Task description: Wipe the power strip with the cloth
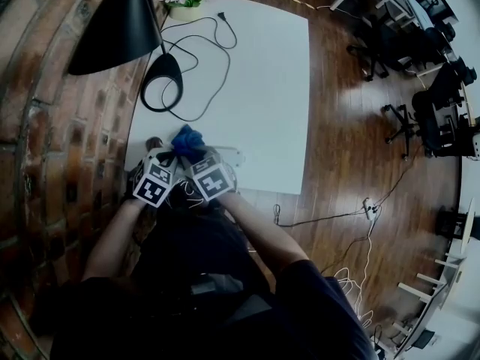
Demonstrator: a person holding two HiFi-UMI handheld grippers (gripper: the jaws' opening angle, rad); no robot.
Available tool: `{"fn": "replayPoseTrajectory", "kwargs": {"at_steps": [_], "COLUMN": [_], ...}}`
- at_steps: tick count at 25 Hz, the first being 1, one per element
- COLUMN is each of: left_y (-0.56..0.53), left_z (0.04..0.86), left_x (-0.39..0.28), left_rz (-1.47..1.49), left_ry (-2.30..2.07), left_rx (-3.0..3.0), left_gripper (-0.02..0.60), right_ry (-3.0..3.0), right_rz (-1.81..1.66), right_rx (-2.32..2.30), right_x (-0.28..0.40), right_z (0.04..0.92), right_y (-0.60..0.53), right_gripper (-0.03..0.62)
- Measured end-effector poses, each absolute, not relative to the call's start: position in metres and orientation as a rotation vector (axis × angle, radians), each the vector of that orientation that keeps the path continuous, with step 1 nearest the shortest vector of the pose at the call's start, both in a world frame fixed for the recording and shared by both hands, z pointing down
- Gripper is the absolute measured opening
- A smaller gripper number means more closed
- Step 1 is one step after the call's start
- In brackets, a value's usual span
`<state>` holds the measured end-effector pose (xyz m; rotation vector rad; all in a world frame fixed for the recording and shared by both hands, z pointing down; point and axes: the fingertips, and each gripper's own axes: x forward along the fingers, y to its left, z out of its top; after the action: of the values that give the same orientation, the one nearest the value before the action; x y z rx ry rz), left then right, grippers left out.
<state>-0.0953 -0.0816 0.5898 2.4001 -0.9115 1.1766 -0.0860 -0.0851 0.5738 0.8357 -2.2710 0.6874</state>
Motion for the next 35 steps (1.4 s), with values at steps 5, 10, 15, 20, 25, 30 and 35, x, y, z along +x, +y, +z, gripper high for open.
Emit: {"fn": "replayPoseTrajectory", "kwargs": {"at_steps": [5, 10, 15, 20, 25, 30, 35], "left_y": [-0.081, -0.083, -0.09, -0.096, -0.091, -0.091, -0.09], "left_z": [0.586, 0.581, 0.57, 0.564, 0.566, 0.567, 0.569], "left_x": [-0.095, -0.09, -0.078, -0.071, -0.069, -0.072, -0.075], "left_rz": [1.207, 1.154, 1.114, 1.071, 1.088, 1.087, 1.09], "left_ry": [-0.919, -0.956, -0.961, -0.993, -1.002, -1.021, -1.032], "left_rx": [2.416, 2.462, 2.455, 2.451, 2.442, 2.419, 2.405], "left_gripper": [0.007, 0.005, 0.002, 0.002, 0.004, 0.005, 0.005], "right_ry": [-2.325, -2.343, -2.319, -2.299, -2.282, -2.275, -2.327], "right_rz": [0.877, 1.074, 1.132, 1.062, 0.961, 0.926, 0.852], "right_rx": [0.811, 0.983, 1.138, 1.187, 1.186, 1.252, 1.419], "right_x": [-0.056, 0.003, 0.054, 0.085, 0.103, 0.126, 0.154], "right_z": [0.564, 0.553, 0.548, 0.545, 0.542, 0.532, 0.5], "right_y": [-0.07, -0.063, -0.069, -0.082, -0.098, -0.12, -0.153], "right_gripper": [0.064, 0.064, 0.064, 0.066, 0.067, 0.067, 0.071]}}
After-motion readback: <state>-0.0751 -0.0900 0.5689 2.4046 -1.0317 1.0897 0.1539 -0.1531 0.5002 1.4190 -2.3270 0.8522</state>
